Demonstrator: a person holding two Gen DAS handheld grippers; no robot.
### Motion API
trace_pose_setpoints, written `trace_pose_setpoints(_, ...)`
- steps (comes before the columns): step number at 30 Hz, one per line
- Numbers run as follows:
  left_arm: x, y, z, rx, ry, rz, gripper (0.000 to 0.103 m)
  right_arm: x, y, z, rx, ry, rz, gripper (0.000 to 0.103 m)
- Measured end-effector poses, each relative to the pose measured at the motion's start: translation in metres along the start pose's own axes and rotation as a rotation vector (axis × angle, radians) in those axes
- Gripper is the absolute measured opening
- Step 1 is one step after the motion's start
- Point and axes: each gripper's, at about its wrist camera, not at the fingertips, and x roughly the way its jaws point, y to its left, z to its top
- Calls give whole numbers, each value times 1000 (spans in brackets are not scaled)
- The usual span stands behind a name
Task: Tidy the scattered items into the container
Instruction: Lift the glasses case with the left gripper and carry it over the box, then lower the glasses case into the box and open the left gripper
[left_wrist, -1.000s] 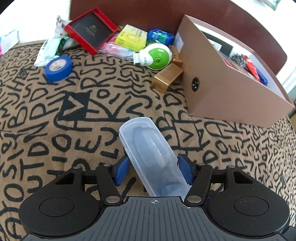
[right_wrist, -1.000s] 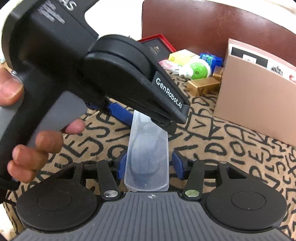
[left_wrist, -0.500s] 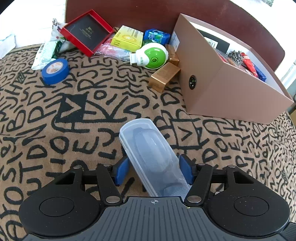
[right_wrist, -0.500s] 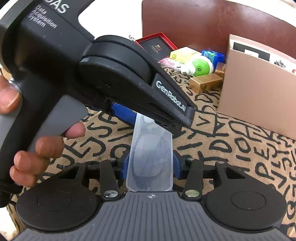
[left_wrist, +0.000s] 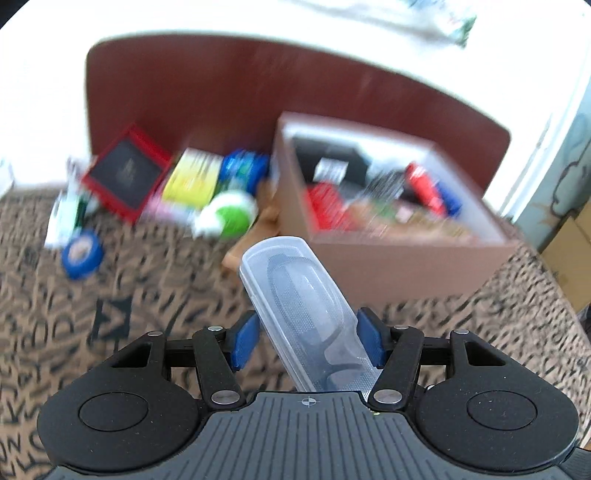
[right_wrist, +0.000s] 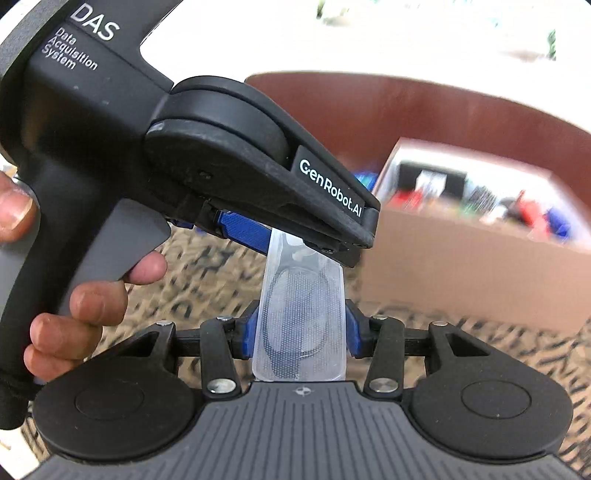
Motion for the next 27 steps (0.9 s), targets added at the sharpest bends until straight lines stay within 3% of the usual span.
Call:
trace_pose_setpoints(6,-6,-42,46,72,-103,-38,59,-13,-30,28,5,-117,-83,49)
trace_pose_setpoints(12,9,-71,83,115,-152,-90,59,-24,-73,47,41,-173,-136,49)
trace_pose_setpoints(17,36,-83,111,122,-142,-147,58,-18,-103,58,71,-176,-175,49)
trace_pose_setpoints(27,103,-102,153,115,-96,-239,58,46,-183,84,132,-116,-215,49)
